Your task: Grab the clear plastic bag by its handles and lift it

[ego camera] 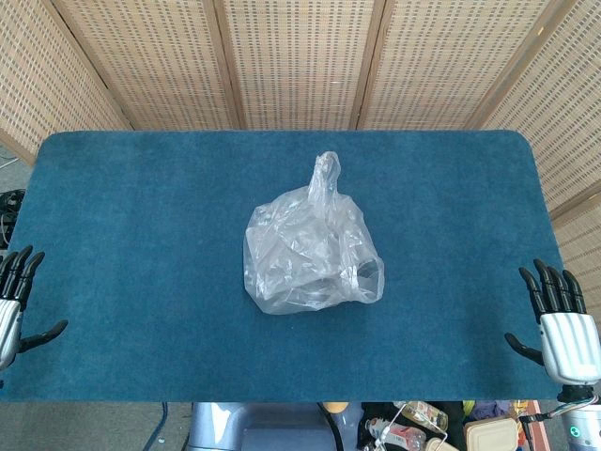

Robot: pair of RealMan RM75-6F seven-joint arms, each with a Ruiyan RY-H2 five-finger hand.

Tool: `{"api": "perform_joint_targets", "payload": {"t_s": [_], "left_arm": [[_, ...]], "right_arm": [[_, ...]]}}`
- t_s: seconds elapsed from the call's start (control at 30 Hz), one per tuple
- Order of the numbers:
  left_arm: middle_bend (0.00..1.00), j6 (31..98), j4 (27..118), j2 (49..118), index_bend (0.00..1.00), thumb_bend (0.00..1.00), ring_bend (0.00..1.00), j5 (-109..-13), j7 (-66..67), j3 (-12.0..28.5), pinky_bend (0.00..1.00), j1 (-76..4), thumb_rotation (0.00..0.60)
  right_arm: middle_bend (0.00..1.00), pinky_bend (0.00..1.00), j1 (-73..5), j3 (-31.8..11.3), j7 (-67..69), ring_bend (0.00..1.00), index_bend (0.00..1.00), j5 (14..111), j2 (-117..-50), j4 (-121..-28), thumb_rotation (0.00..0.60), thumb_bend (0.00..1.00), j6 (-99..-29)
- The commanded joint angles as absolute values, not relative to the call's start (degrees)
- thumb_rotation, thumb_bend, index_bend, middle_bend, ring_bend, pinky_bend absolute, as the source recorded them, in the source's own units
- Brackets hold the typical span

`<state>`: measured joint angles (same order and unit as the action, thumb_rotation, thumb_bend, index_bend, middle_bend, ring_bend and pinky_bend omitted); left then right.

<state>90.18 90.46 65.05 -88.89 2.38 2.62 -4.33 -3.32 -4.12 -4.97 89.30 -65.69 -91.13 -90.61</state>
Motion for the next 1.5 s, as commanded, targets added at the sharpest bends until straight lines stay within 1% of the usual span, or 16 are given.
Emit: {"api": "perform_joint_targets", "payload": {"t_s": [0.03, 0.27, 0.33, 0.4, 0.53, 0.6, 0.73, 0.8, 0.93, 1.1, 1.3, 1.5], "left_arm": [[0.00, 89.42, 90.73, 64.93, 0.00, 0.01, 0.00, -88.14, 2.53, 2.61, 0.00, -4.42, 0.600], [0.00, 88.64, 91.10, 65.11, 0.00, 0.01, 0.00, -87.68, 3.49, 2.69, 0.00, -4.67, 0.600], [0.00, 88.66, 91.22, 64.96, 0.00, 0.01, 0.00, -87.70, 3.56, 2.77, 0.00, -4.71, 0.600], [0.00, 88.81, 91.34, 64.75, 0.00, 0.01, 0.00, -87.69, 3.18, 2.93, 0.00, -4.71, 0.600], [0.00, 89.00, 91.69, 64.20, 0.00, 0.01, 0.00, -87.34, 2.09, 3.39, 0.00, -4.74, 0.600], [0.00, 88.42, 92.01, 63.92, 0.00, 0.01, 0.00, -86.94, 1.87, 3.44, 0.00, -4.89, 0.600], [0.00, 87.62, 92.77, 63.53, 0.00, 0.01, 0.00, -85.82, 2.22, 3.87, 0.00, -5.17, 0.600], [0.00, 87.85, 93.03, 63.50, 0.00, 0.01, 0.00, -85.57, 2.58, 4.14, 0.00, -5.15, 0.600], [0.00, 87.68, 93.43, 63.67, 0.00, 0.01, 0.00, -84.75, 3.39, 4.33, 0.00, -5.08, 0.600], [0.00, 86.78, 93.27, 63.91, 0.00, 0.01, 0.00, -83.61, 3.97, 4.70, 0.00, -5.43, 0.600], [0.00, 86.46, 93.13, 63.85, 0.00, 0.01, 0.00, -82.83, 3.43, 5.27, 0.00, -5.67, 0.600], [0.00, 85.84, 92.89, 63.87, 0.00, 0.01, 0.00, -82.37, 3.22, 5.42, 0.00, -5.94, 0.600]], "right_arm": [[0.00, 0.00, -3.52, -4.10, -4.45, 0.00, 0.00, 89.21, -65.28, -91.43, 0.600, 0.00, -90.04], [0.00, 0.00, -3.76, -3.66, -3.66, 0.00, 0.00, 89.22, -64.84, -91.62, 0.600, 0.00, -88.80], [0.00, 0.00, -4.19, -3.34, -1.09, 0.00, 0.00, 89.64, -64.42, -92.44, 0.600, 0.00, -87.83], [0.00, 0.00, -5.28, -2.64, 5.14, 0.00, 0.00, 90.25, -63.32, -94.28, 0.600, 0.00, -85.30], [0.01, 0.00, -10.61, -1.43, 23.47, 0.00, 0.00, 92.53, -57.84, -97.59, 0.600, 0.00, -76.04], [0.03, 0.00, -14.75, -1.14, 34.67, 0.00, 0.01, 95.51, -54.08, -97.36, 0.600, 0.00, -71.38], [0.05, 0.00, -21.75, 0.25, 52.42, 0.00, 0.01, 101.77, -49.45, -96.89, 0.600, 0.00, -65.46], [0.05, 0.00, -25.07, 0.91, 59.31, 0.00, 0.01, 104.33, -48.19, -96.36, 0.600, 0.00, -63.32], [0.05, 0.00, -31.41, 1.21, 69.37, 0.00, 0.01, 106.81, -48.29, -95.82, 0.600, 0.00, -59.16], [0.11, 0.04, -37.55, 1.21, 80.06, 0.00, 0.08, 107.14, -50.58, -93.97, 0.600, 0.00, -55.85], [0.15, 0.04, -43.46, 1.48, 87.77, 0.01, 0.13, 107.61, -53.12, -93.02, 0.600, 0.00, -53.58], [0.19, 0.04, -47.07, 1.16, 89.84, 0.04, 0.16, 107.49, -53.79, -93.64, 0.600, 0.00, -52.11]]}}
